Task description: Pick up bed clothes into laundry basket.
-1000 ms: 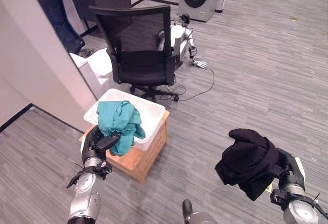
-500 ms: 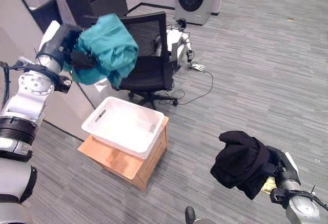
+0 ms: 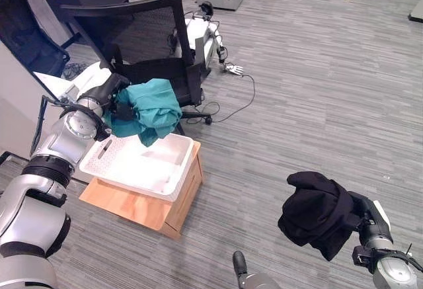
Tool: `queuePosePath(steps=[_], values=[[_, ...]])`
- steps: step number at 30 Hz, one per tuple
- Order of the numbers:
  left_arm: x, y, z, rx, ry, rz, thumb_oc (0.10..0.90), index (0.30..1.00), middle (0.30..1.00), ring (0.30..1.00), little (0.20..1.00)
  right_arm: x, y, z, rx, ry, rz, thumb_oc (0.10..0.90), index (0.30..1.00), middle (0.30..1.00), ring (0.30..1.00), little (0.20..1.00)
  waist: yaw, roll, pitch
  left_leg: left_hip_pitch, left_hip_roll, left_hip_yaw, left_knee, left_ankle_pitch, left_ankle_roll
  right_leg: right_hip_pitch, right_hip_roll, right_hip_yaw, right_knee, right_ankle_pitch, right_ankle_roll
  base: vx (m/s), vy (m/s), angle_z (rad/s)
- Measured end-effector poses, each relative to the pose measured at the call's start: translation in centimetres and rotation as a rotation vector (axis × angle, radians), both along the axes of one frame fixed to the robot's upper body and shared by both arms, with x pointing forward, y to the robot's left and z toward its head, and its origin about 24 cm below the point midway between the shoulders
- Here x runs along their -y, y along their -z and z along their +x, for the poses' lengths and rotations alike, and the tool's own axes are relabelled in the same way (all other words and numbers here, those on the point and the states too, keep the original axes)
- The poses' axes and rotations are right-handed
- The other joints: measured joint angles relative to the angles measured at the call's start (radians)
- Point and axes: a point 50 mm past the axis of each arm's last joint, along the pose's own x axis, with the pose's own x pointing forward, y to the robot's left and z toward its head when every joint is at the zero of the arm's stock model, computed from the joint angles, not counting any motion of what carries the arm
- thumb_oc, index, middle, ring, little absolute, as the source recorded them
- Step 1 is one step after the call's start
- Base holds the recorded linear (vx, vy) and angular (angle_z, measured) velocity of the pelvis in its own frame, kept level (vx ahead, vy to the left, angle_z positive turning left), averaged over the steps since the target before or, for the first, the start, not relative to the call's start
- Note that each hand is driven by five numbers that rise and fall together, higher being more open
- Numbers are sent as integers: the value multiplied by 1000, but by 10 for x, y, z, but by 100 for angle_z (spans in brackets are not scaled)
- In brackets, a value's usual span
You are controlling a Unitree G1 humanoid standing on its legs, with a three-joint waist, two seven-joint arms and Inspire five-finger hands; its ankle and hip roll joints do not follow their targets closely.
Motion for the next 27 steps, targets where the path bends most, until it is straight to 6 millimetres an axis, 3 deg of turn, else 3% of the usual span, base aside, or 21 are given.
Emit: queuePosePath(steps=[7,16,20,27], values=[[-13,9,-3,-56,-50,70,400,300,300,300,300,-1,-2,0,5,-7,-3,400,300,300,300,300,7,-1,23,-7,-2,-1,-1,0,0,-5,-1,-3,0,1,0,0,3,0],[-20,26,-9,-86,-84,22,400,300,300,300,300,2,-7,2,9,-18,-27,400,300,300,300,300,10,-1,68,-20,-2,-5,0,0,0,-14,-2,-10,0,0,1,-17,6,2],[-30,42,-11,-130,-159,-36,400,300,300,300,300,2,-15,11,38,-37,-43,400,300,300,300,300,6,-5,89,-50,-4,-3,0,0,1,-48,-3,-3,0,6,-1,-44,5,-5],[-35,51,-14,-139,-212,-81,400,300,300,300,300,-2,-32,21,95,-85,-77,400,300,300,300,300,-9,-26,121,-84,-6,9,-1,1,5,-90,-1,9,0,13,-4,24,19,-6]])
